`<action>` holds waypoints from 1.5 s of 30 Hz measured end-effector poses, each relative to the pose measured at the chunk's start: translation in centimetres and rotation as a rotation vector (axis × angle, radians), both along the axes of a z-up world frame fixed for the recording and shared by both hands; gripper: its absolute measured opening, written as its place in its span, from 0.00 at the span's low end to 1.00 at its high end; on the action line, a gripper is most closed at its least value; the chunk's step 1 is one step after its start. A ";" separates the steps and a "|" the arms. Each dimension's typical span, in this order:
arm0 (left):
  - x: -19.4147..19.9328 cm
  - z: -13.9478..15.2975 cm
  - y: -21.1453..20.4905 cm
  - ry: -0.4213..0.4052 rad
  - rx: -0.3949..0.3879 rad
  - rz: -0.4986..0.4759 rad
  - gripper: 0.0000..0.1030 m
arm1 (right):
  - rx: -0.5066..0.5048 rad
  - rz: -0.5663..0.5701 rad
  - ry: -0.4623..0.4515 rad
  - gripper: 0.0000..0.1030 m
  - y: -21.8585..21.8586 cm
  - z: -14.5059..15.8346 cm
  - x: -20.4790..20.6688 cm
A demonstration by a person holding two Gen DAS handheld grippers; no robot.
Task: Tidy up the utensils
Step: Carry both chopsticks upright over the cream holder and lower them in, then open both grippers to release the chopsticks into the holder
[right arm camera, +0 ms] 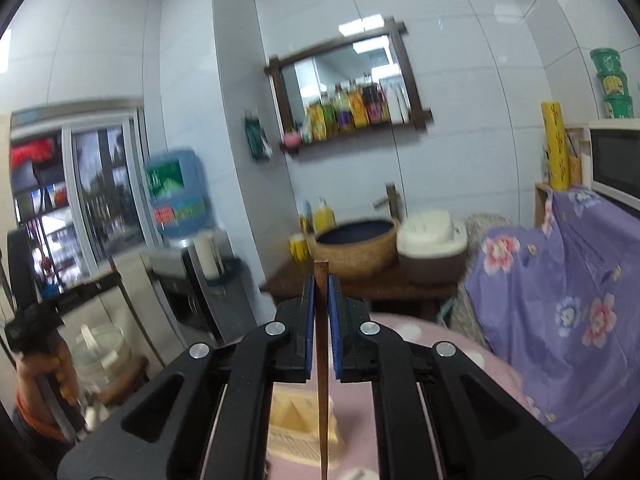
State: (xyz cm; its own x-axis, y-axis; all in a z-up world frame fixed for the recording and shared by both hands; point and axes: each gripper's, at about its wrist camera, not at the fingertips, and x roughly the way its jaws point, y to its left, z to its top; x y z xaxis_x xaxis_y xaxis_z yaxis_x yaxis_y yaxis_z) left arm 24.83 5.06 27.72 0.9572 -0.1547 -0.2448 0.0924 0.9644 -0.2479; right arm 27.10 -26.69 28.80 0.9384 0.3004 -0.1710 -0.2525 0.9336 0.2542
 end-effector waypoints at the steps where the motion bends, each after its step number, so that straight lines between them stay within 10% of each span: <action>1: 0.2 0.5 -0.6 -0.020 -0.008 -0.005 0.08 | 0.017 -0.008 -0.035 0.07 0.4 0.9 0.1; 6: 1.6 -0.4 -3.8 -0.057 0.003 -0.031 0.08 | 0.041 -0.054 -0.116 0.07 3.3 1.6 2.0; 21: 5.6 -13.0 -6.0 0.127 0.038 -0.059 0.08 | -0.037 -0.094 0.056 0.08 7.2 -12.6 6.7; 33: 6.1 -15.4 -6.2 0.194 0.063 -0.083 0.09 | -0.044 -0.086 0.077 0.11 6.9 -13.7 6.2; 37: 4.5 -14.9 -5.5 0.176 0.046 -0.085 0.49 | -0.031 -0.077 0.062 0.47 6.5 -13.7 4.9; 45: 0.1 -17.0 -3.0 0.237 0.015 -0.063 0.71 | -0.112 -0.046 0.097 0.53 6.9 -14.6 1.1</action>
State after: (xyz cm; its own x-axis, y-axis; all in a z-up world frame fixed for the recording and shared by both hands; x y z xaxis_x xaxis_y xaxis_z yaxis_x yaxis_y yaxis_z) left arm 24.98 2.10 10.74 0.8611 -0.2074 -0.4642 0.0938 0.9622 -0.2558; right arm 28.15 -19.79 14.23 0.9282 0.2316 -0.2912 -0.1883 0.9674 0.1692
